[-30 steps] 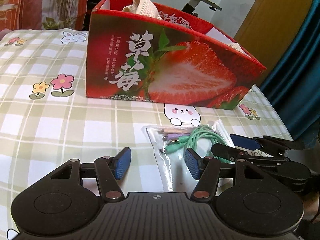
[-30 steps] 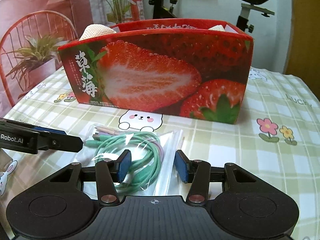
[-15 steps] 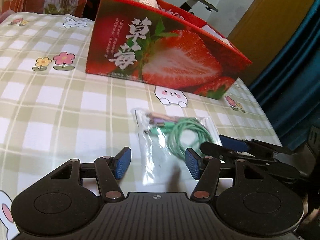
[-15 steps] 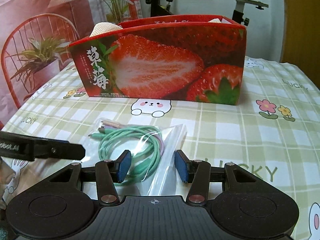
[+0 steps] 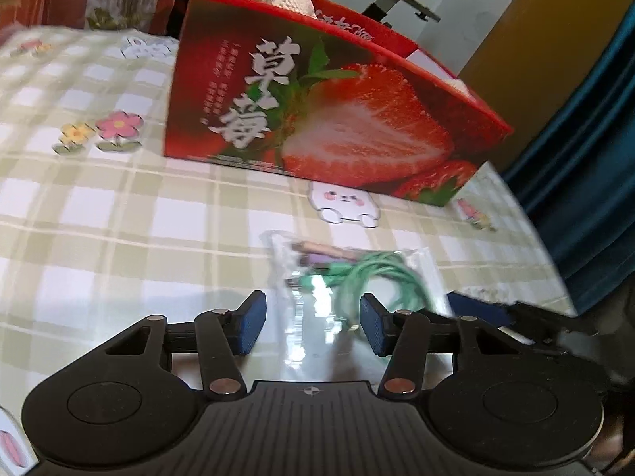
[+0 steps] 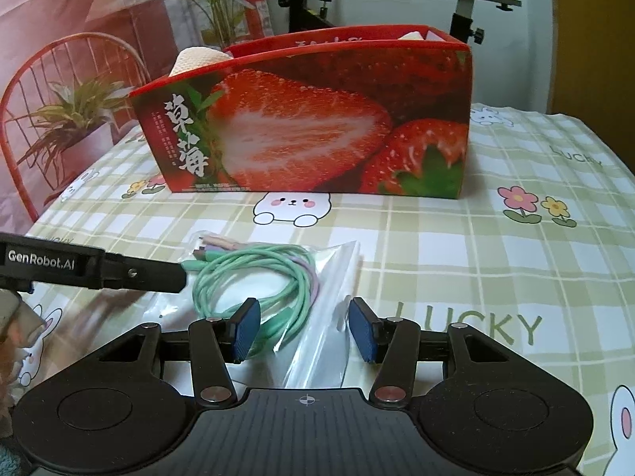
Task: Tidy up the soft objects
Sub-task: 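Close both grippers on the clear cable bag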
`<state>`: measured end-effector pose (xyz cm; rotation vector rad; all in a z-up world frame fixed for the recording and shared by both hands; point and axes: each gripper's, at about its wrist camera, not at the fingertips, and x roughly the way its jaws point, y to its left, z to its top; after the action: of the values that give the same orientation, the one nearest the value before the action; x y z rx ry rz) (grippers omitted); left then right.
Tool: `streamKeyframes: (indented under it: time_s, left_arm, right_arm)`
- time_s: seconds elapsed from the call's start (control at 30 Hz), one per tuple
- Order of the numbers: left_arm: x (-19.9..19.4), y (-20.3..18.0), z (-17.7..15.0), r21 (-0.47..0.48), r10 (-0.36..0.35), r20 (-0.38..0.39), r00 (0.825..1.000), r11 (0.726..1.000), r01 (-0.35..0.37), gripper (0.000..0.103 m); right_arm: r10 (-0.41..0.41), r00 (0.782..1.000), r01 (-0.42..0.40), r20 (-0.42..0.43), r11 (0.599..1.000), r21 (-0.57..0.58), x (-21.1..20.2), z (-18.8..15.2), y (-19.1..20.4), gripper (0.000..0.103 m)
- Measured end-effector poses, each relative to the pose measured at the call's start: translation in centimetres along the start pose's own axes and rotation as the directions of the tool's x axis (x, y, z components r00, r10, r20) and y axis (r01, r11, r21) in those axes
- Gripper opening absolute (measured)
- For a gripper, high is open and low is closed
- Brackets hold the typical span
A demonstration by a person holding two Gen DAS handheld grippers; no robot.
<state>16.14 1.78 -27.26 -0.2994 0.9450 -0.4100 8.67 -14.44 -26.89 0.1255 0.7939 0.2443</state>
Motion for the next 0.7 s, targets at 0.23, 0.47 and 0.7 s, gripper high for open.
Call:
streamKeyframes:
  time_s: [0.23,0.47,0.7]
  left_arm:
    - [0.4,0.2,-1.1,-0.062,-0.112,0.002,0.994,0.992,0.112,0.051]
    - [0.1,-0.2,-1.8,-0.046,-0.111,-0.006,0.994,0.993,0.111,0.042]
    - [-0.1,-0.1,-1.9,-0.039,-0.096,-0.006,0.995,0.995,0.096,0.04]
  right_arm:
    - [0.014,1.0,-0.014,0.005,1.0,0.024,0.0,0.1,-0.1,0.045]
    - [0.052,0.999,-0.052,-0.003,0.998,0.043,0.0,0.1,-0.1,0.034]
    - [0.063,0.998,-0.063,-0.003,0.995,0.081,-0.2,0.0,-0.5,0.016]
